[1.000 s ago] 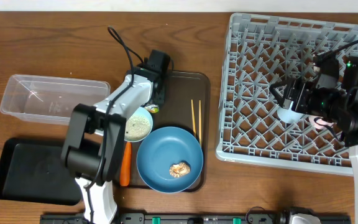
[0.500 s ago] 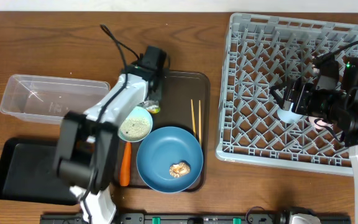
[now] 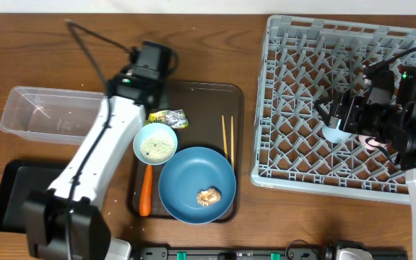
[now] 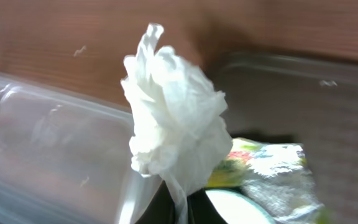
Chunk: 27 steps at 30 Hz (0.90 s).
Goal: Sort waste into correct bins and load items into the dishwasher rack
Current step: 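Drop the tissue into the clear plastic bin with the left gripper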
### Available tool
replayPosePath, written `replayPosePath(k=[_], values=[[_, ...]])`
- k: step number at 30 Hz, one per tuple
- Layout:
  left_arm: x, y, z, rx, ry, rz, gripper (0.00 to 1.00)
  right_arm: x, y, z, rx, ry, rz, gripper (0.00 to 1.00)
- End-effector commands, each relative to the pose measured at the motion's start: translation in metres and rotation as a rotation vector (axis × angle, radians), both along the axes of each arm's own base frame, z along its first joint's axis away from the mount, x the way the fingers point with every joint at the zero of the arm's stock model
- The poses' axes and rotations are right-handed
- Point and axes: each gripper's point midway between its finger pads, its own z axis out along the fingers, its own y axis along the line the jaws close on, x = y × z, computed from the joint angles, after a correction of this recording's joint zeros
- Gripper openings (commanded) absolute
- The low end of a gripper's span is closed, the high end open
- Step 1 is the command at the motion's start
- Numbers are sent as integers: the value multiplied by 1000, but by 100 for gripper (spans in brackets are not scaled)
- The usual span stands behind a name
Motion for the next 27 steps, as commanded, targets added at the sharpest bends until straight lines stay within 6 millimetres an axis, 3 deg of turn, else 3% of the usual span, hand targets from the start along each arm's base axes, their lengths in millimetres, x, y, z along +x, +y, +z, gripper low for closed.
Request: replayPosePath(k=[1,7,9,12,14,18,23,27], values=[[-11,41,13,-13,-22,193,6,0,4,-2,-13,-4,29,76],[-28,70,-10,-126,58,366,7,1,5,-2,-12,-6,28,76],[-26,71,-12,-157,56,374,17,1,5,-2,-12,-6,28,77],[-14,50,-11,-243,56,246,51,1,5,-2,-12,-6,28,78],[-12,36,-9,-268,67,177,65,1,5,-2,-12,-6,28,78],[-11,16,-9,-270,79,86,61,0,5,-2,-12,-2,29,79],[-23,-51,-13,-264,158,-342,59,1,4,-2,-13,-6,28,79],[-40,-88,-22,-200,206,-554,59,1,5,-2,-12,-6,28,80]])
